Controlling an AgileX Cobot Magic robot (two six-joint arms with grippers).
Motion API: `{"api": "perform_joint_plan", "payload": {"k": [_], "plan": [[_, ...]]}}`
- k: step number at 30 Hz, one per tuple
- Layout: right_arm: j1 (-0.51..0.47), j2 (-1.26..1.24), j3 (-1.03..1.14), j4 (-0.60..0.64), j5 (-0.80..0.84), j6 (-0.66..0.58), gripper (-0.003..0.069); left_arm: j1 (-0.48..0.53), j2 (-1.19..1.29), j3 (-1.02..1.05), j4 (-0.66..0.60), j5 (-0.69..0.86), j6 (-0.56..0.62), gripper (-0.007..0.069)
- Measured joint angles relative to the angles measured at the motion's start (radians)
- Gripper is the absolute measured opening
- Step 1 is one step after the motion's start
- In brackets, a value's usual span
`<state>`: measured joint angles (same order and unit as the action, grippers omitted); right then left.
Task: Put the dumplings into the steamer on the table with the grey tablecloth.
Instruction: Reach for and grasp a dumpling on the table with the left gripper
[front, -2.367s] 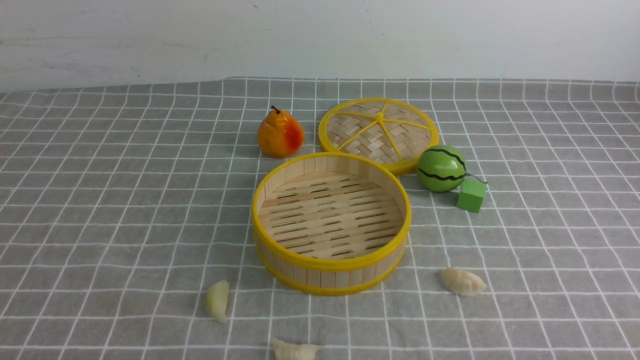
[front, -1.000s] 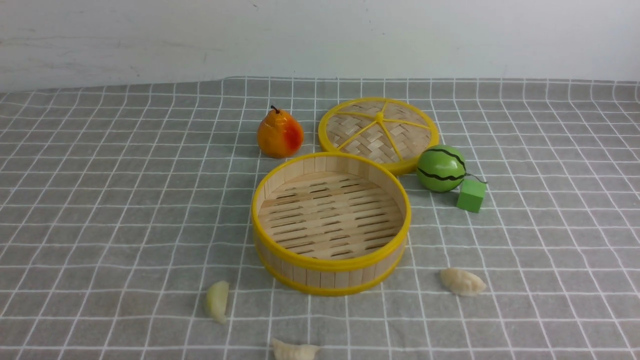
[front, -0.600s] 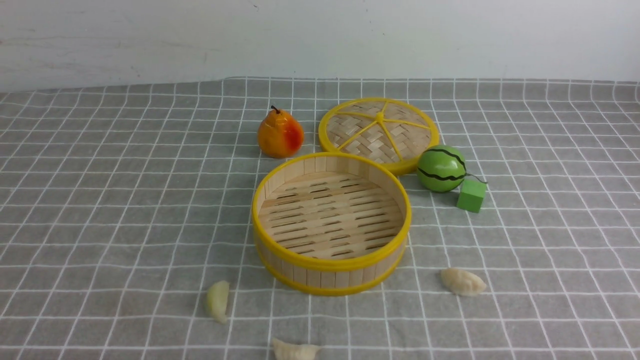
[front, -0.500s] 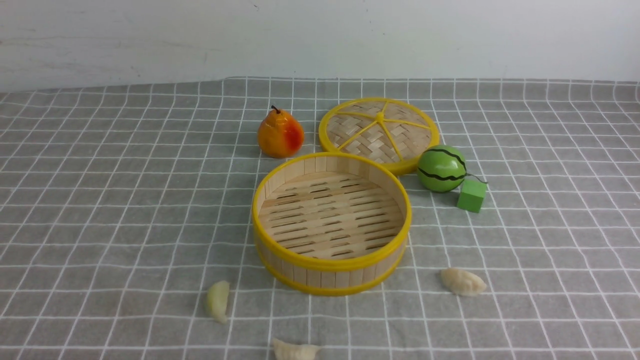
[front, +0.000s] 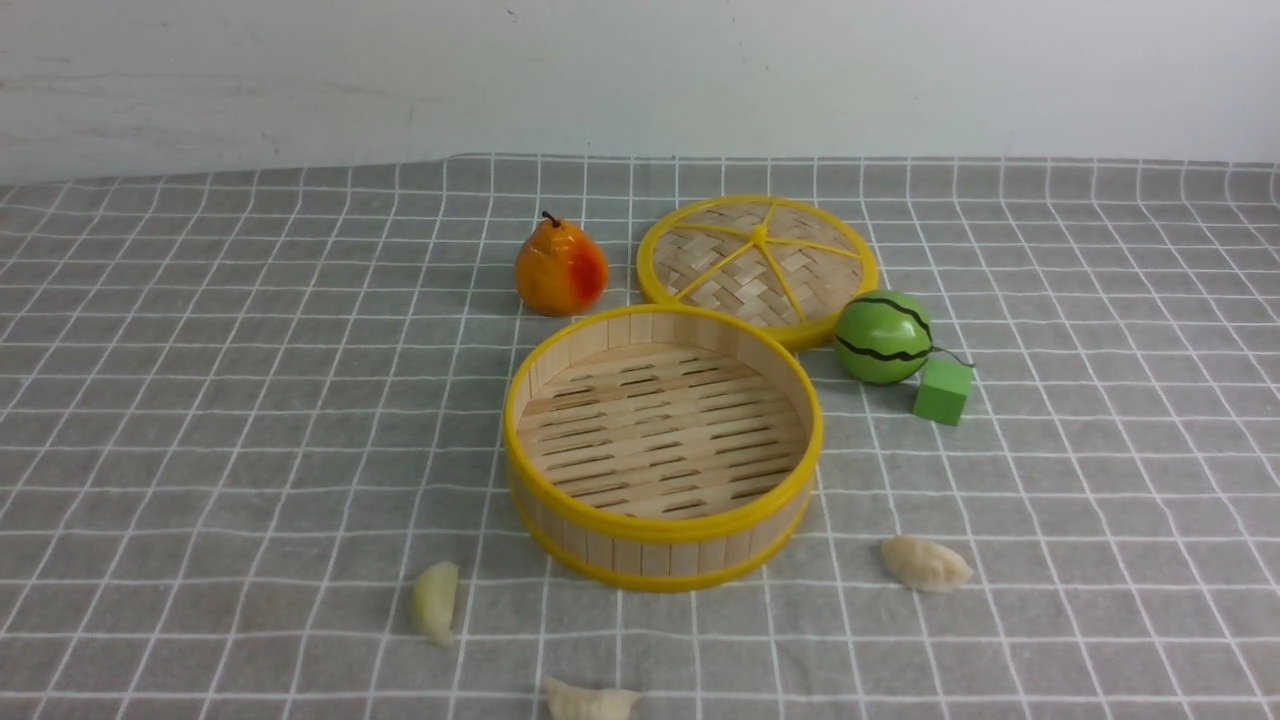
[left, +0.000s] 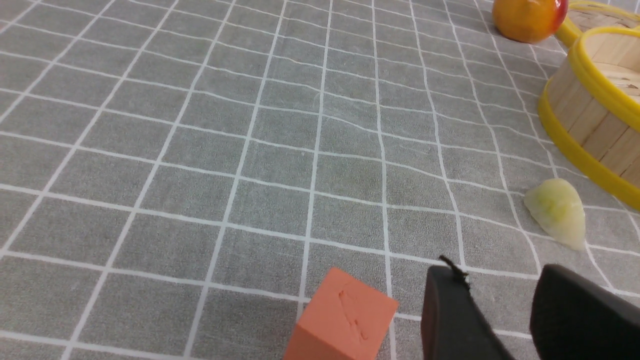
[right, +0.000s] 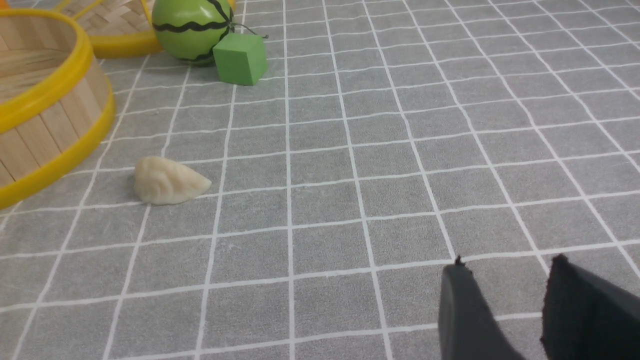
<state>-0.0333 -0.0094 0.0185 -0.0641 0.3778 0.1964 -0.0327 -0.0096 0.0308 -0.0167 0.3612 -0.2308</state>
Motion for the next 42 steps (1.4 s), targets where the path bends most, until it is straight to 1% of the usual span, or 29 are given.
{"api": "perform_joint_plan", "payload": {"k": [1, 4, 6, 8, 9, 10, 11, 12, 14, 16, 17, 20, 22, 23, 24, 25, 26, 29, 31, 33, 34, 36, 37, 38, 40, 42], "plan": [[0.0, 0.0, 0.0, 0.0, 0.0, 0.0, 0.024, 0.0, 0.0, 0.0, -0.005, -0.006, -0.004, 0.0237], [0.0, 0.0, 0.0, 0.005, 0.0, 0.0, 0.024, 0.0, 0.0, 0.0, -0.084, -0.053, -0.043, 0.0237], [0.0, 0.0, 0.0, 0.042, -0.001, 0.012, 0.024, 0.0, 0.0, 0.0, -0.158, -0.076, -0.086, 0.0237], [0.0, 0.0, 0.0, 0.157, -0.003, 0.074, 0.024, 0.0, 0.0, 0.0, -0.323, -0.085, -0.174, 0.0237], [0.0, 0.0, 0.0, 0.264, -0.003, 0.124, 0.024, 0.0, 0.0, 0.0, -0.4, -0.089, -0.233, 0.0237], [0.0, 0.0, 0.0, 0.326, -0.003, 0.173, 0.024, 0.0, 0.0, 0.0, -0.501, -0.092, -0.283, 0.0237], [0.0, 0.0, 0.002, 0.479, 0.001, 0.25, 0.024, 0.0, 0.0, 0.0, -0.595, -0.094, -0.351, 0.0237], [0.0, 0.0, 0.005, 0.56, 0.002, 0.299, 0.024, 0.0, 0.0, 0.0, -0.68, -0.097, -0.397, 0.0237], [0.0, 0.0, 0.008, 0.696, 0.008, 0.374, 0.024, 0.0, 0.0, 0.0, -0.775, -0.097, -0.434, 0.0237], [0.0, 0.0, 0.008, 0.798, 0.009, 0.42, 0.024, 0.0, 0.0, 0.0, -0.827, -0.098, -0.452, 0.0237], [0.0, 0.0, 0.008, 0.818, 0.009, 0.426, 0.024, 0.0, 0.0, 0.0, -0.837, -0.1, -0.451, 0.0237], [0.0, 0.0, 0.008, 0.835, 0.007, 0.414, 0.024, 0.0, 0.0, 0.0, -0.851, -0.105, -0.451, 0.0237], [0.0, 0.0, 0.008, 0.832, 0.006, 0.381, 0.024, 0.0, 0.0, 0.0, -0.864, -0.098, -0.451, 0.0237], [0.0, 0.0, 0.008, 0.832, 0.006, 0.377, 0.024, 0.0, 0.0, 0.0, -0.864, -0.098, -0.451, 0.0237], [0.0, 0.0, 0.008, 0.831, 0.009, 0.339, 0.024, 0.0, 0.0, -0.005, -0.865, -0.08, -0.438, 0.0237], [0.0, 0.0, 0.007, 0.831, 0.015, 0.282, 0.024, 0.0, 0.0, -0.027, -0.86, -0.045, -0.394, 0.0237], [0.0, 0.0, 0.003, 0.83, 0.02, 0.252, 0.024, 0.0, 0.0, -0.043, -0.855, -0.027, -0.366, 0.0237], [0.0, 0.0, -0.049, 0.823, 0.043, 0.09, 0.0221, 0.0, 0.0, -0.153, -0.794, 0.056, -0.187, 0.0218], [0.0, 0.038, -0.129, 0.808, 0.047, -0.014, 0.0151, 0.0, 0.043, -0.269, -0.708, 0.136, -0.061, 0.0162], [0.0, 0.122, -0.202, 0.778, 0.056, -0.093, 0.0069, 0.0, 0.151, -0.384, -0.609, 0.229, 0.007, 0.0091], [0.0, 0.183, -0.237, 0.759, 0.066, -0.124, 0.0033, 0.0, 0.219, -0.444, -0.555, 0.283, 0.027, 0.0047], [0.0, 0.294, -0.326, 0.711, 0.105, -0.19, -0.0011, 0.0, 0.331, -0.538, -0.478, 0.372, 0.052, -0.0011], [0.0, 0.382, -0.392, 0.677, 0.148, -0.252, -0.0019, 0.0, 0.407, -0.604, -0.404, 0.435, 0.066, -0.0014], [0.0, 0.396, -0.403, 0.671, 0.157, -0.261, -0.0019, 0.0, 0.418, -0.614, -0.394, 0.445, 0.067, -0.0014], [0.0, 0.569, -0.54, 0.607, 0.292, -0.375, -0.002, -0.012, 0.538, -0.726, -0.277, 0.552, 0.075, -0.0014], [0.013, 0.711, -0.65, 0.573, 0.43, -0.444, -0.002, -0.057, 0.625, -0.808, -0.179, 0.632, 0.07, -0.0014]]}}
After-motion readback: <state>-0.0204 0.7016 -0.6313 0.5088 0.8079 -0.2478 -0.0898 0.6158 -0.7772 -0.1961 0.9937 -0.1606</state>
